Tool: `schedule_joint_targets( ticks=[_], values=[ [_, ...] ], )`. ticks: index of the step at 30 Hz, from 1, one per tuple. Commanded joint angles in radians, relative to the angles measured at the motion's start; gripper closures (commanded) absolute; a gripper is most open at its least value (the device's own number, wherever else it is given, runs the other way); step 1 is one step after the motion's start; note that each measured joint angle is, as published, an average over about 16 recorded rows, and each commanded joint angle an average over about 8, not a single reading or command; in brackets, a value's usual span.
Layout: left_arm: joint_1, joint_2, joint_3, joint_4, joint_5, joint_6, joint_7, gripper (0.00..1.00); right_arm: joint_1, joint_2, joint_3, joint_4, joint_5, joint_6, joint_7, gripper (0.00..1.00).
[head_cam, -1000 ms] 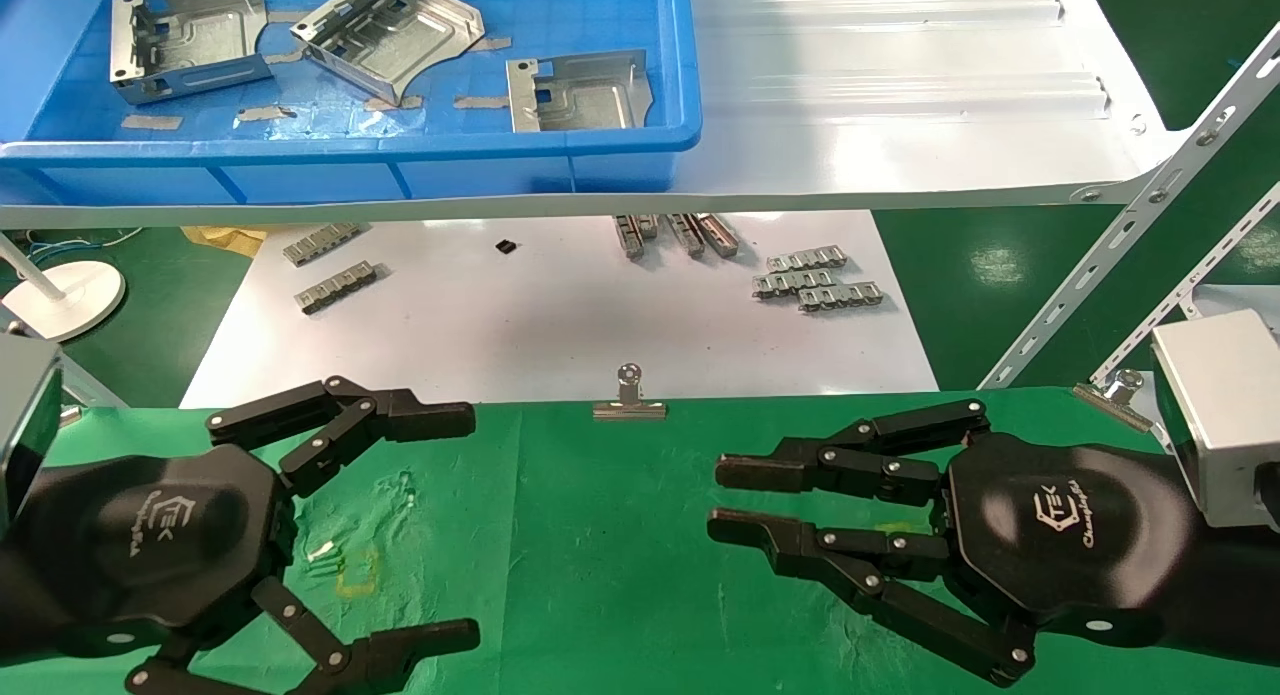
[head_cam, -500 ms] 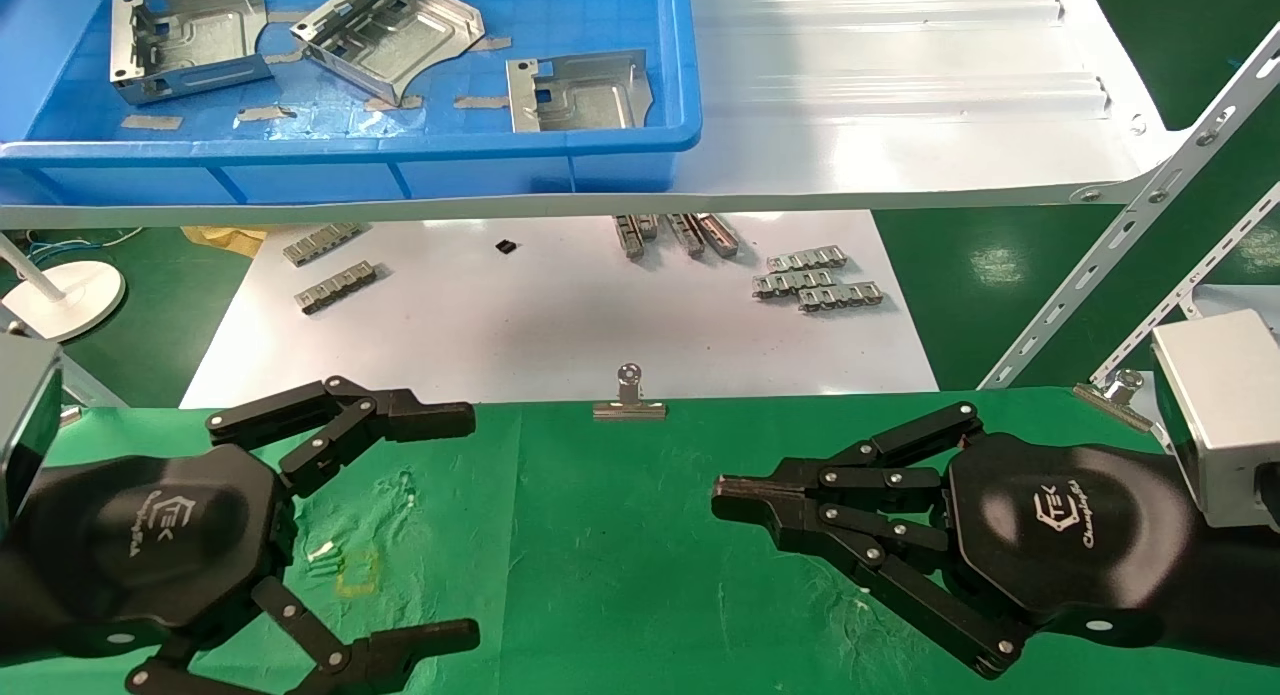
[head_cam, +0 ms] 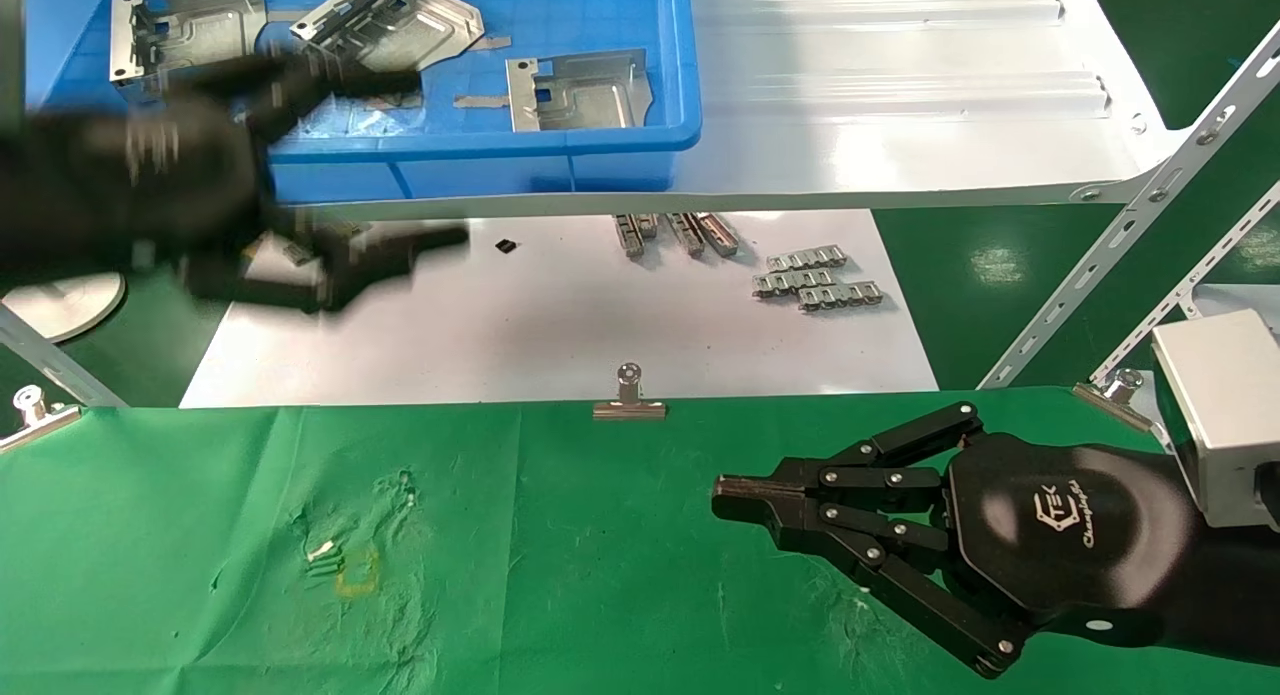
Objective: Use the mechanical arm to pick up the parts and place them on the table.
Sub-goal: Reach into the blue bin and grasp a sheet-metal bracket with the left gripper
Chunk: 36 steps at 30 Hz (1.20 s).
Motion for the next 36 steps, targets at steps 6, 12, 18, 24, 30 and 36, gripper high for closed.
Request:
schedule_joint_targets(
  ticks=[6, 12, 18, 24, 30, 36],
  values=[
    [-0.285, 0.163, 0.070, 0.390, 0.215, -0.178, 0.094, 0.00, 0.000, 0.000, 0.000, 0.000, 0.000, 0.000, 0.000, 1.00],
    [-0.411, 0.281, 0.107, 0.658, 0.322, -0.401, 0.176, 0.51, 0.000, 0.000, 0.000, 0.000, 0.000, 0.000, 0.000, 1.00],
    [-0.476, 0.349, 0.127, 0.819, 0.368, -0.516, 0.216, 1.00, 0.000, 0.000, 0.000, 0.000, 0.000, 0.000, 0.000, 1.00],
    [-0.500, 0.388, 0.129, 0.906, 0.370, -0.517, 0.196, 1.00, 0.000, 0.000, 0.000, 0.000, 0.000, 0.000, 0.000, 1.00],
    [-0.507, 0.406, 0.142, 0.948, 0.388, -0.528, 0.172, 1.00, 0.000, 0.000, 0.000, 0.000, 0.000, 0.000, 0.000, 1.00],
    [-0.507, 0.412, 0.147, 0.959, 0.396, -0.543, 0.157, 1.00, 0.000, 0.000, 0.000, 0.000, 0.000, 0.000, 0.000, 1.00]
  ],
)
